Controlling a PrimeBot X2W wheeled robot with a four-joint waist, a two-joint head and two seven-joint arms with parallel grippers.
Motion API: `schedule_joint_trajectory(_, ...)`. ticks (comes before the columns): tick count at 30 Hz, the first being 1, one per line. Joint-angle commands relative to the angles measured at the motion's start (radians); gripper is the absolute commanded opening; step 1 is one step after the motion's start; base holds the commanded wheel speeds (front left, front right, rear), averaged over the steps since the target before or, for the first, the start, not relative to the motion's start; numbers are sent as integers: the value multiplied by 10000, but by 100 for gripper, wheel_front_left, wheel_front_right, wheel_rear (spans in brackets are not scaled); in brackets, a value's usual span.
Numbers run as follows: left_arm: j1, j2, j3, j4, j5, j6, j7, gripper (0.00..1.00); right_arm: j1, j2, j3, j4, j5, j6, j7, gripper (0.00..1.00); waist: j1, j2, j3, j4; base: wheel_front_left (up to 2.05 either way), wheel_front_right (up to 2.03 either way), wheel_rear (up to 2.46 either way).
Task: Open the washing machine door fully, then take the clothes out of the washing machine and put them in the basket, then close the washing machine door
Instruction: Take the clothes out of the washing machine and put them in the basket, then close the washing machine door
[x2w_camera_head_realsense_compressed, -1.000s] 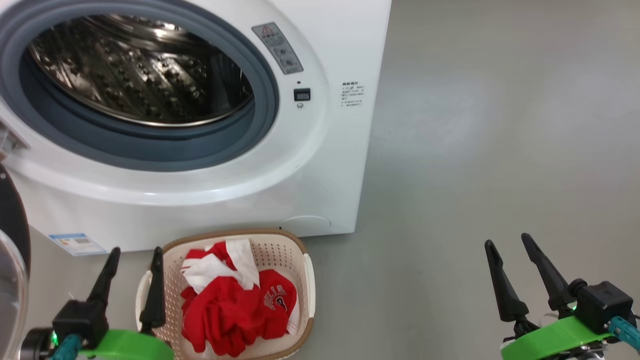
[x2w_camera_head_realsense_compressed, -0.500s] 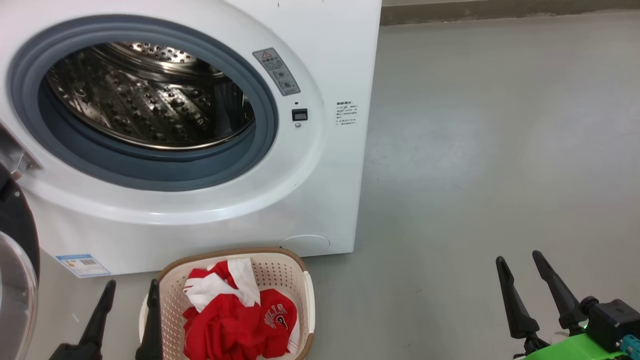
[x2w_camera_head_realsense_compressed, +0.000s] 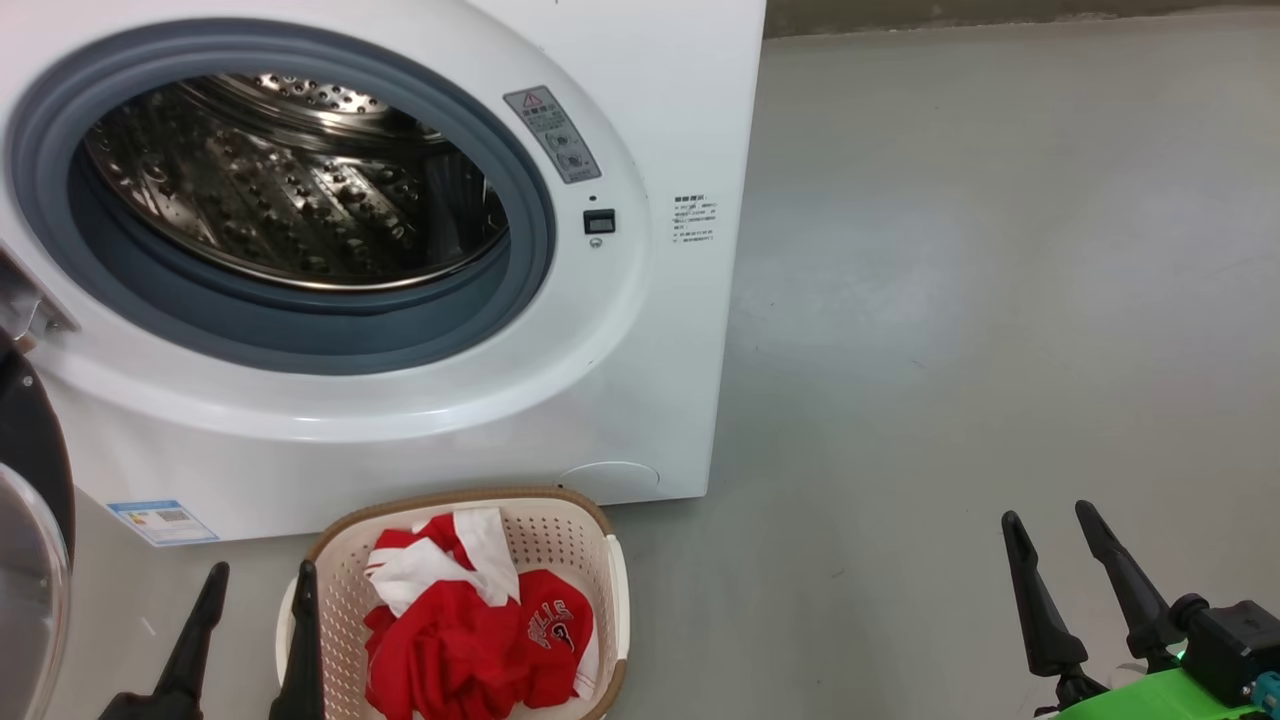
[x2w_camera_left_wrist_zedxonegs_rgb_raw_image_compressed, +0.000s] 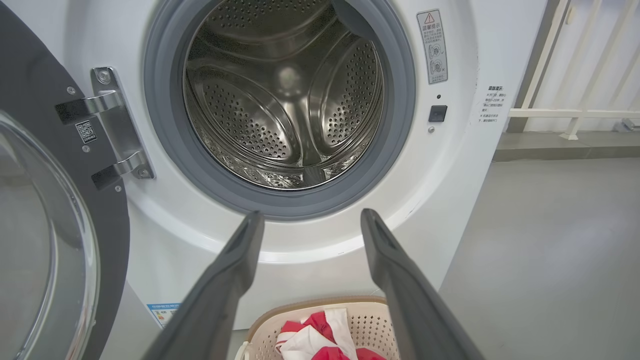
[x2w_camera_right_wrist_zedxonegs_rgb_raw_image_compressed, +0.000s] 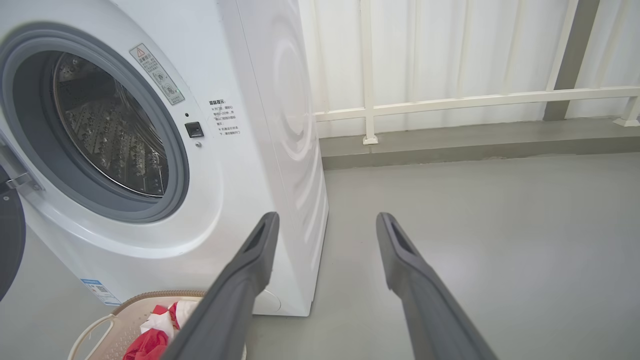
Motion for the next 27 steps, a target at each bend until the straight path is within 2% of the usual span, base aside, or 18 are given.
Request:
schedule_joint_trajectory(1,-232,69,296,-312,49,-55,-51,100,-238,-148,172,-271,-28,63,-65,100,0,0,10,-8,0,0,0)
schedule_joint_trajectory(16,-275,60,257,-322,118,-55,-51,100,-238,-120,175,-294,-32,63,-65,100,0,0,46,18,-6,6,0)
schedule_joint_trajectory(27,-385,95,232,-327,149,-55,-51,100,-325,-119,182,-277,-24,63,-65,100,0,0,167,76,-108,108,0)
